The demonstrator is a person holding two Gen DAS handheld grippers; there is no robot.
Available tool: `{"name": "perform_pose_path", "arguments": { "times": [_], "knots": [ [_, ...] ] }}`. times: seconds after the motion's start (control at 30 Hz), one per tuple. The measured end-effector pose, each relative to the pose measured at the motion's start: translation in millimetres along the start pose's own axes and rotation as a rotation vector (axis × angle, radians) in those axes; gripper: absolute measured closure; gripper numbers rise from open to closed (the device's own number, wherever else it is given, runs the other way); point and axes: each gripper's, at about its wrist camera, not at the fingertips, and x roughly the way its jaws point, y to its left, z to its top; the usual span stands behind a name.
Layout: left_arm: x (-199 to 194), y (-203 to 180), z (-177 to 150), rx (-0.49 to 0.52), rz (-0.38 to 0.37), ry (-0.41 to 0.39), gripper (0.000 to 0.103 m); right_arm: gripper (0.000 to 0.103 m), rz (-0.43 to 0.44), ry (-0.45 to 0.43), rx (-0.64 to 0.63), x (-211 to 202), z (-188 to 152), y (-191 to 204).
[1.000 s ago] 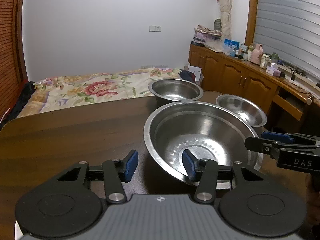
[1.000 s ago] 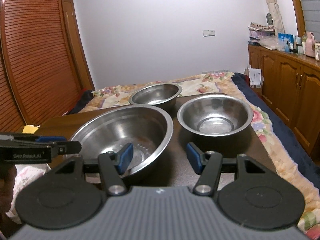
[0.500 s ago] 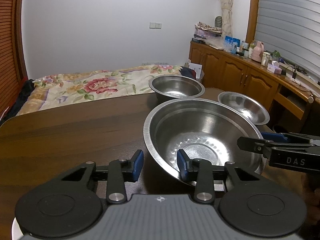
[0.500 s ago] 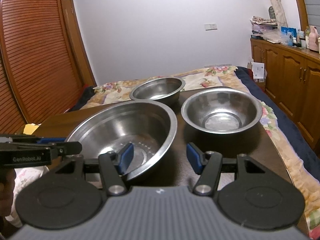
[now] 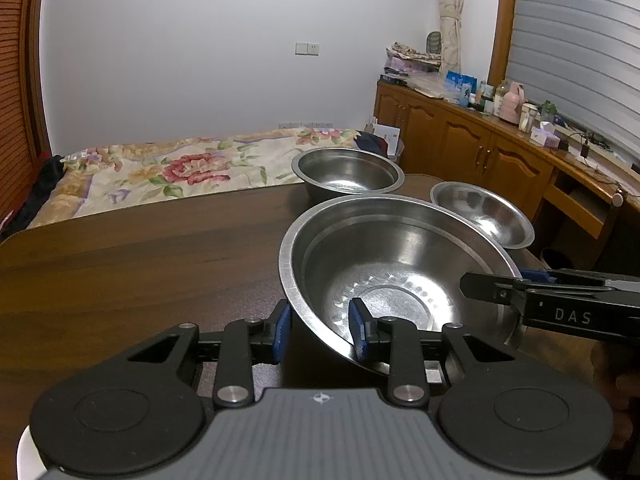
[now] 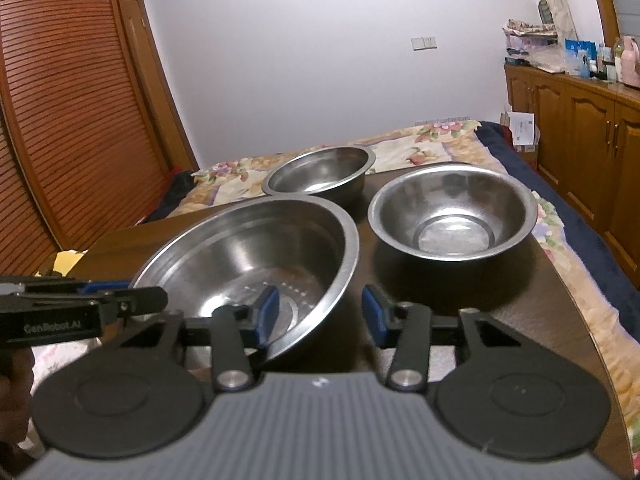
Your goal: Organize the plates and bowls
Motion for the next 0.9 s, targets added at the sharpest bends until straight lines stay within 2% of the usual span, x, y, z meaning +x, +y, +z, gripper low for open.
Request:
{"name": "perform_pose_path", "arguments": {
  "times": [0.1, 0.17, 0.23, 0.57, 0.9],
  "knots": [
    [0, 0, 0, -0.002, -0.001, 0.0, 0.071, 0.06, 0.008, 0.002, 0.008, 1, 0, -1],
    [0, 0, 0, -0.008, -0.006, 0.0, 0.073, 0.072, 0.021, 0.0, 0.008, 0, -1, 0],
    [-1, 1, 0, -0.01, -0.007, 0.004, 0.075, 0.073, 0.024, 0.001, 0.006, -1, -1, 1],
    [-29, -2, -2, 0.005, -0.033, -0.016, 0.076, 0.075, 0.056, -0.023, 0.017, -24, -3, 0],
    [-58, -9, -22, 0.016, -0.074, -0.021, 0.075, 0.075, 0.08, -0.024, 0.014, -52, -16, 1]
  ]
}}
